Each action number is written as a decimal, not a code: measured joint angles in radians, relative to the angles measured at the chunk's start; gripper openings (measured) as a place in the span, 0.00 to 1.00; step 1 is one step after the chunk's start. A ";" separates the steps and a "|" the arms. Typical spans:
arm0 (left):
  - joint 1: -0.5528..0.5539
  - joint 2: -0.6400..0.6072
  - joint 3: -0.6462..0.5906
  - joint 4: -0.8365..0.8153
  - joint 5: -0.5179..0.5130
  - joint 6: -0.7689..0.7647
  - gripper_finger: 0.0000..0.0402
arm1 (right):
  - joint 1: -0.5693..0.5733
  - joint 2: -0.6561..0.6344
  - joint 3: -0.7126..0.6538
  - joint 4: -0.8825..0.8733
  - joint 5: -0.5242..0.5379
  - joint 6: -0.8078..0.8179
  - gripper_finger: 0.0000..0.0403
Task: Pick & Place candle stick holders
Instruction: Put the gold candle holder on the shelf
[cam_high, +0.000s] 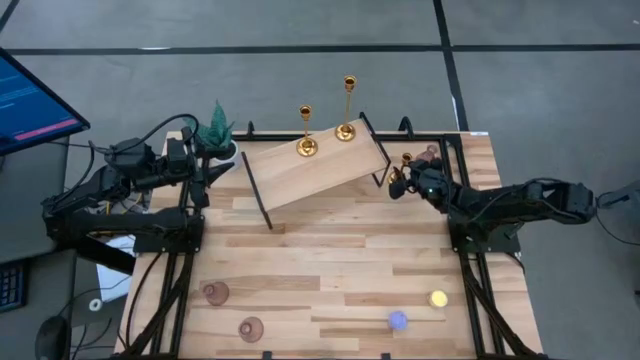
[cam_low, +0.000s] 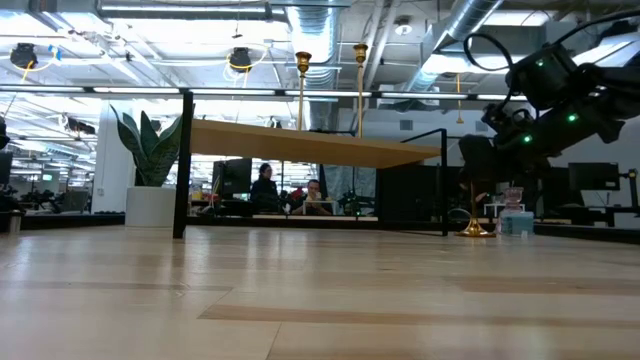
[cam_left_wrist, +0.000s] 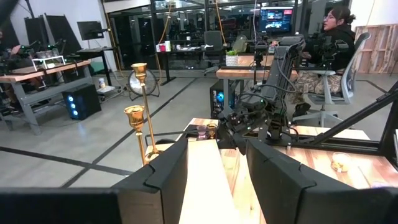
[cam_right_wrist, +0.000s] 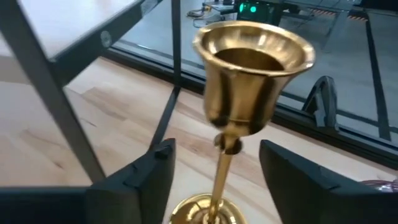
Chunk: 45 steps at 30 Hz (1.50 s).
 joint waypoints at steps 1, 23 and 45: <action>0.000 0.000 0.000 0.000 0.000 0.000 0.41 | -0.005 0.000 0.000 0.000 0.000 -0.001 0.52; 0.000 0.000 0.000 0.001 0.000 0.000 0.41 | -0.034 0.000 0.000 -0.003 -0.103 0.019 0.02; 0.000 0.000 0.000 0.001 0.000 0.000 0.41 | -0.034 -0.004 0.105 -0.140 -0.021 0.007 0.00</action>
